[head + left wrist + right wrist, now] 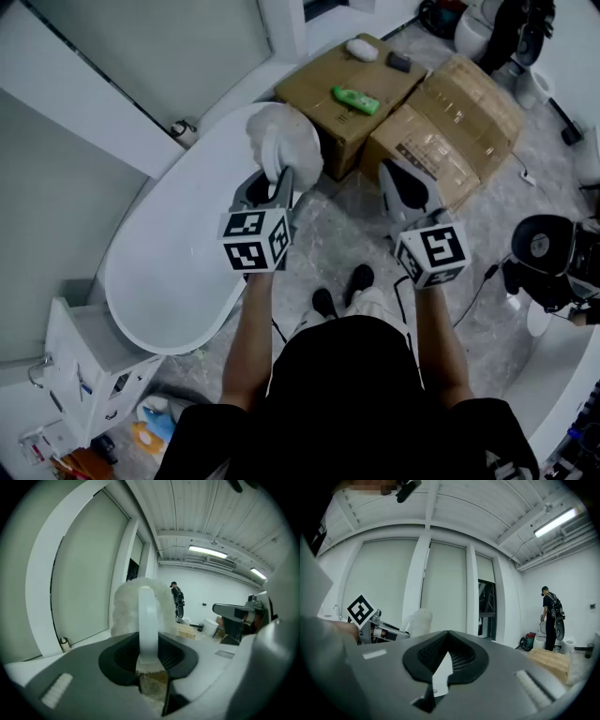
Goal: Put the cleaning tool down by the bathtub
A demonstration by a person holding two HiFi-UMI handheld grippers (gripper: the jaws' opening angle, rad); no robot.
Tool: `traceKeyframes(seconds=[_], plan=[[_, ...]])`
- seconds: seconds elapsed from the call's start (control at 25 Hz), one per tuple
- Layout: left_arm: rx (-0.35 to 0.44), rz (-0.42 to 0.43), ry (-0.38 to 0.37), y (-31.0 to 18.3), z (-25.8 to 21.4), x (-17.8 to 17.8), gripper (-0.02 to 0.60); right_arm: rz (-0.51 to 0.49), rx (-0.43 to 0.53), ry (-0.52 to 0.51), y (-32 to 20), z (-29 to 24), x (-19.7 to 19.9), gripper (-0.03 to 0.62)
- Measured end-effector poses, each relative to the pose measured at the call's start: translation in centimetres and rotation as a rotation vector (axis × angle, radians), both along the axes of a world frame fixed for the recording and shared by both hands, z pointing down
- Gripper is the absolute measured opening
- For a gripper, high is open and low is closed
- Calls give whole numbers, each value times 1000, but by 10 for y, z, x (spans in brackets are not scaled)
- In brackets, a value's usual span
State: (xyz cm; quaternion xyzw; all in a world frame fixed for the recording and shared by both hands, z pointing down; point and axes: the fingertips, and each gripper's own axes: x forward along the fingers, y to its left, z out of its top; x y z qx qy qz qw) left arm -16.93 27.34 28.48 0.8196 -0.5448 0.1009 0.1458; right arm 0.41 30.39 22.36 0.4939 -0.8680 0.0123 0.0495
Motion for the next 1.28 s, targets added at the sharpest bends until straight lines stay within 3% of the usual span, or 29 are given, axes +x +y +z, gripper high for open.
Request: traceKeyframes(seconds=[0.36, 0.56, 1.28], plan=[[8, 13, 7, 16, -4, -3, 91, -5, 19, 30, 19, -6, -8, 6], [12, 17, 9, 22, -6, -6, 92, 7, 48, -13, 27, -13, -8, 8], [21, 40, -12, 19, 3, -3, 92, 15, 23, -10, 28, -1, -1, 8]])
